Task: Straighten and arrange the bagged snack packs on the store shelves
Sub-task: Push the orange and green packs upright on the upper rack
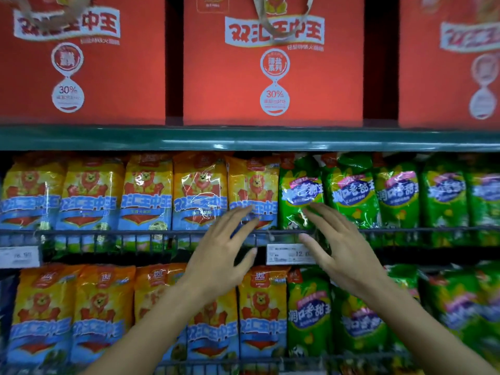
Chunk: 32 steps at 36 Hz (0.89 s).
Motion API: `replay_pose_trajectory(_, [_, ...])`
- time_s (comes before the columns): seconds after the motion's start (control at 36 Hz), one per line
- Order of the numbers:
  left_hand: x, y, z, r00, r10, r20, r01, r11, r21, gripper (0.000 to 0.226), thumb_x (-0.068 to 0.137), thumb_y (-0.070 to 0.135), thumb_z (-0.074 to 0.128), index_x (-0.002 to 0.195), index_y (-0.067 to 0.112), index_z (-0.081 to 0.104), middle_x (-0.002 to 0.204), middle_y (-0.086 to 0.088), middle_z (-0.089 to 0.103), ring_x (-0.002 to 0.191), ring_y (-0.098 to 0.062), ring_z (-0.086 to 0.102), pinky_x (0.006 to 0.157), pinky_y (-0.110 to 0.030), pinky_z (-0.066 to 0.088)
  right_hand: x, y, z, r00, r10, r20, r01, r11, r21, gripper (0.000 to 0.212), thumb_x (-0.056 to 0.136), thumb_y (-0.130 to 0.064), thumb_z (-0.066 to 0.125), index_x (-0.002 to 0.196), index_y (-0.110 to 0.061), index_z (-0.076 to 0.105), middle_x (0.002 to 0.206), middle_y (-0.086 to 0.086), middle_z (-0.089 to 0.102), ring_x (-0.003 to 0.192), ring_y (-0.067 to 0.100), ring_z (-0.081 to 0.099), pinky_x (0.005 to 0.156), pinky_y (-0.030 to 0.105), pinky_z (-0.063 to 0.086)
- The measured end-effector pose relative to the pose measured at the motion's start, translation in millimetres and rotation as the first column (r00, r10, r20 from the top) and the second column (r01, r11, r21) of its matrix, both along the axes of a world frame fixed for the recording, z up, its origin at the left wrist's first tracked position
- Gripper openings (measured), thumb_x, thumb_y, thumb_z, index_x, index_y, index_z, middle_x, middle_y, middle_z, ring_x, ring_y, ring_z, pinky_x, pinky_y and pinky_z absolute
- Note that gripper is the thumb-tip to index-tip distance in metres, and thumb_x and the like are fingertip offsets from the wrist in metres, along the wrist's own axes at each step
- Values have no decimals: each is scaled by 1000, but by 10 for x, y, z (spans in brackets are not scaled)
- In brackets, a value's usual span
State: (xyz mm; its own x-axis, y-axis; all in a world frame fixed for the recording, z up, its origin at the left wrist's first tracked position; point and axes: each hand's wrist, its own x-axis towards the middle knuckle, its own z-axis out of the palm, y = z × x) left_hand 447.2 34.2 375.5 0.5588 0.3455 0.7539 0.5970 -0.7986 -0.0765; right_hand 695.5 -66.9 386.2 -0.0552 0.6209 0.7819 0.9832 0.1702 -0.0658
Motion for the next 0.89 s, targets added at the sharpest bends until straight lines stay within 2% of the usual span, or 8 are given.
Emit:
replay_pose_trajectory(0.08, [35,-57,-201,992,-106,72,98,990,103,51,104,43,44,151,25,46,164,10,30,154,-13,21,123,-46,30,88,-146,-188,997,37,-64,-31,995,92,62,101,-62,35,154,-29,40,160,-15,35,149,6,28,123,34,26])
replay_pose_trajectory(0.22, [182,-259,-695,934,-304,188,273,946,175,41,100,20,60,141,13,59,152,-1,48,147,-20,38,122,-39,33,158,-405,-645,972,102,-210,-58,976,208,51,103,-37,57,151,-21,46,153,-11,44,145,4,36,119,26,31])
replay_pose_trajectory(0.33, [404,-392,-1234,897,-397,195,396,917,46,38,101,20,59,139,17,60,146,2,51,142,-20,44,116,-39,41,229,-562,-1153,973,50,-227,-12,986,168,50,102,-30,61,149,-18,48,149,-8,49,142,3,39,118,15,26])
replay_pose_trajectory(0.5, [887,-477,-1795,932,-351,92,362,911,-198,45,104,36,48,149,30,47,156,15,37,150,-1,23,124,-27,24,587,-691,-1854,909,-79,-409,89,996,4,55,100,-32,60,152,-28,42,154,-13,40,146,0,32,118,24,32])
replay_pose_trajectory(0.67, [1450,-656,-1926,947,-273,170,321,812,-488,65,104,43,52,158,46,15,156,42,0,146,17,-1,121,-19,12,868,-616,-2025,810,-119,-575,114,992,-46,59,100,-40,60,154,-30,37,155,-14,37,144,2,32,118,31,35])
replay_pose_trajectory(0.72, [1655,-716,-1907,947,-199,253,312,761,-569,71,102,45,55,158,48,11,157,41,3,145,16,8,121,-22,19,964,-576,-2016,801,-100,-590,82,995,-57,59,100,-44,60,153,-30,40,154,-13,41,144,4,36,119,34,37])
replay_pose_trajectory(0.78, [1831,-756,-1875,934,-92,345,297,735,-609,72,100,46,58,159,44,17,159,24,23,132,13,40,113,-22,37,1049,-542,-2003,799,-79,-596,46,996,-71,58,98,-48,60,151,-30,44,151,-13,47,141,7,41,116,35,41])
replay_pose_trajectory(0.89, [2067,-765,-1772,878,110,465,220,771,-598,71,95,46,65,156,30,34,123,11,53,88,3,59,80,-15,51,1201,-462,-1940,790,-37,-612,-6,998,-67,60,95,-49,62,148,-24,49,138,-12,55,116,-8,46,98,12,46])
